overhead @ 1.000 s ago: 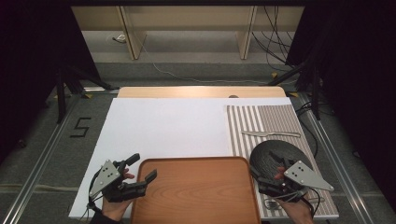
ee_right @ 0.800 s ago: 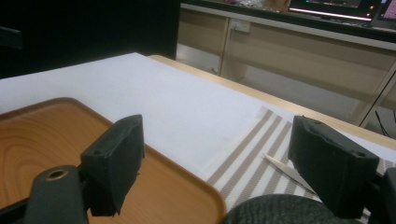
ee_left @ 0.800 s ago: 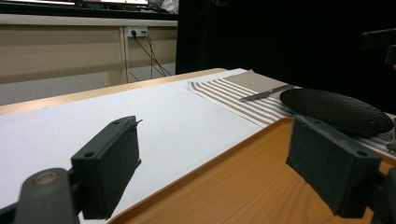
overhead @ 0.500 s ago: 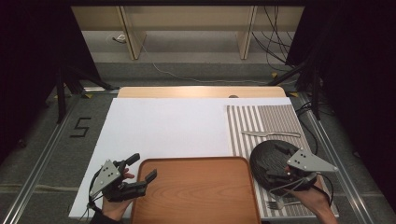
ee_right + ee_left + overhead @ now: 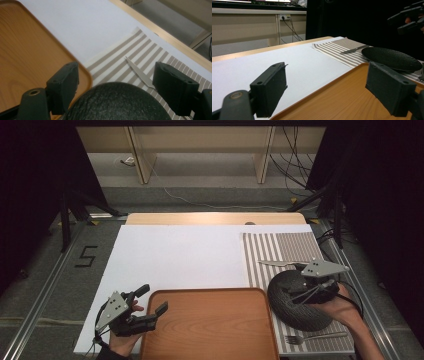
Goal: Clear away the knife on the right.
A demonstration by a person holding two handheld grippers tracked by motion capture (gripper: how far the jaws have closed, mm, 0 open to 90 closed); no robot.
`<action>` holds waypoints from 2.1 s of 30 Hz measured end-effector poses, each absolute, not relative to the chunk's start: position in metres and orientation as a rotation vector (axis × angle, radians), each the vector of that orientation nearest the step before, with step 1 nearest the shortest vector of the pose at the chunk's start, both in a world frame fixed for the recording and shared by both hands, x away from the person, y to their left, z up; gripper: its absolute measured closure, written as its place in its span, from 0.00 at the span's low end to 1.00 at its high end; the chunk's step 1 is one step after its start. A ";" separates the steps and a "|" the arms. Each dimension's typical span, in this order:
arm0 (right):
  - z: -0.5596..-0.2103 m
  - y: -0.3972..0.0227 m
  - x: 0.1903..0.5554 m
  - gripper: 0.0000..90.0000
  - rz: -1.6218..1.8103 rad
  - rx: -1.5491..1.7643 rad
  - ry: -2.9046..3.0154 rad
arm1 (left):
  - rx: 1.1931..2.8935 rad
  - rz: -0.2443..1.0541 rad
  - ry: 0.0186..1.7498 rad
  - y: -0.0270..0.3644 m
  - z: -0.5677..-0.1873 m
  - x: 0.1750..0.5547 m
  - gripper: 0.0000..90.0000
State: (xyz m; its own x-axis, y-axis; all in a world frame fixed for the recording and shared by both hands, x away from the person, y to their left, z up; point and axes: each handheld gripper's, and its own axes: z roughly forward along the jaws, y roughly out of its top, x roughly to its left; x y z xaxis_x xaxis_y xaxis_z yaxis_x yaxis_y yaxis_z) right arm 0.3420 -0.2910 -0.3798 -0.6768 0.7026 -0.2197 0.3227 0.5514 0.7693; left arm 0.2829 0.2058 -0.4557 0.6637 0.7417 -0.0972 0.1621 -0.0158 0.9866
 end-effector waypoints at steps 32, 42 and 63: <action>-0.401 -0.327 0.457 0.28 0.557 1.034 2.449 | 1.537 0.534 0.769 0.207 -0.456 0.282 0.18; -0.417 -0.331 0.492 0.28 0.393 1.105 2.535 | 1.535 0.528 0.768 0.207 -0.456 0.283 0.18; -0.447 -0.341 0.526 0.39 0.192 1.181 2.601 | 1.532 0.523 0.767 0.208 -0.455 0.283 0.18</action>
